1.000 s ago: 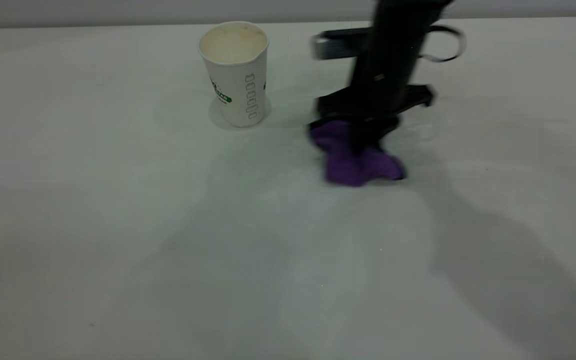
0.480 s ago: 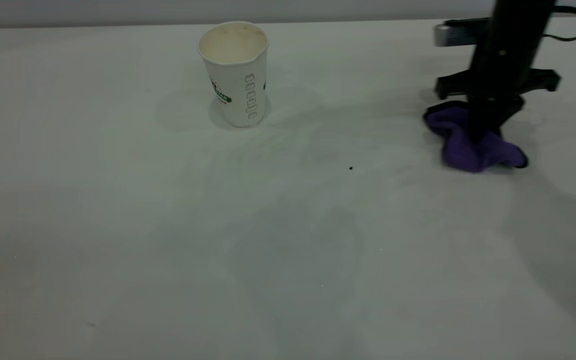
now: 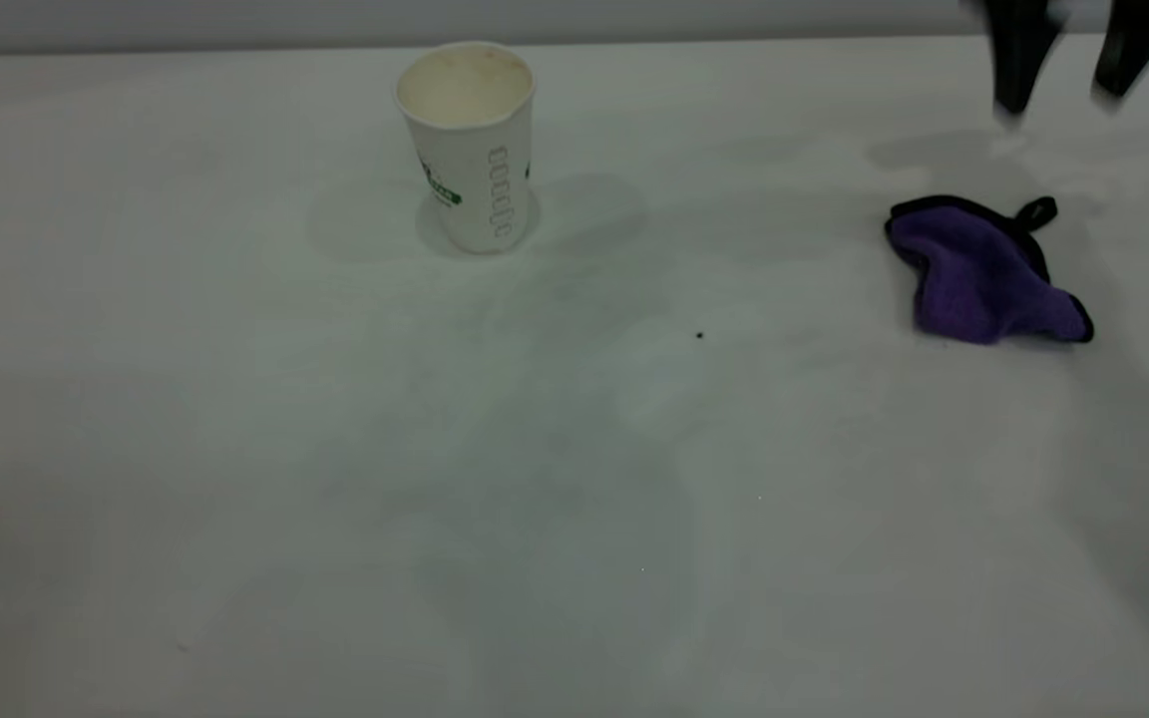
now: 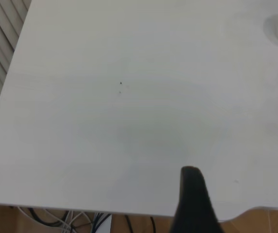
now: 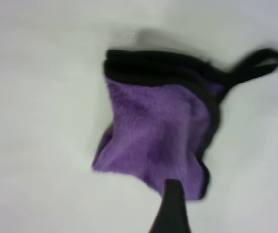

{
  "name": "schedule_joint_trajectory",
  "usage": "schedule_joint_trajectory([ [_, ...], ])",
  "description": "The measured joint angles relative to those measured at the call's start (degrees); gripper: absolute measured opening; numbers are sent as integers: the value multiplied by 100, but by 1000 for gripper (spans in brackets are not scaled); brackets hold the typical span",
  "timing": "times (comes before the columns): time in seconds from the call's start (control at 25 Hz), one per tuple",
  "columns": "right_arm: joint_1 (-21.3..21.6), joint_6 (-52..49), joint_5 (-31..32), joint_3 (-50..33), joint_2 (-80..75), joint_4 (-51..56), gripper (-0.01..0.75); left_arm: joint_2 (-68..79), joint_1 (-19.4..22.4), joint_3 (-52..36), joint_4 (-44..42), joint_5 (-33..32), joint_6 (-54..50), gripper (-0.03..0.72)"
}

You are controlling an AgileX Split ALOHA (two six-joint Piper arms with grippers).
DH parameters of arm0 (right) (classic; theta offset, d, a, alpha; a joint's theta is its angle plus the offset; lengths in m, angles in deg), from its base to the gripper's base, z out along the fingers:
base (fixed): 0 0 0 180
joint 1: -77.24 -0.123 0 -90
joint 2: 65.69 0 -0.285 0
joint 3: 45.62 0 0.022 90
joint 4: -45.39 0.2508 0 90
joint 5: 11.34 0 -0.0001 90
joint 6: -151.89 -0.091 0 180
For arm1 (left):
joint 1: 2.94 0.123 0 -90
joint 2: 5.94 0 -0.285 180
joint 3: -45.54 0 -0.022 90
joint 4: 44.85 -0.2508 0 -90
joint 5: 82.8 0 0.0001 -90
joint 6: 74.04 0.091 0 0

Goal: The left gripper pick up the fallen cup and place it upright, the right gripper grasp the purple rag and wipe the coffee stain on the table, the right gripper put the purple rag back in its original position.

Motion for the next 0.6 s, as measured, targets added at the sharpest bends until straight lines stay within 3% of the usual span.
schedule_joint_trajectory([
  [0.32, -313, 140, 234, -79, 1894, 173, 727, 0, 0, 0, 0, 0, 0, 569],
  [0.6, -1053, 159, 307, -2293, 4574, 0, 725, 0, 0, 0, 0, 0, -6, 569],
])
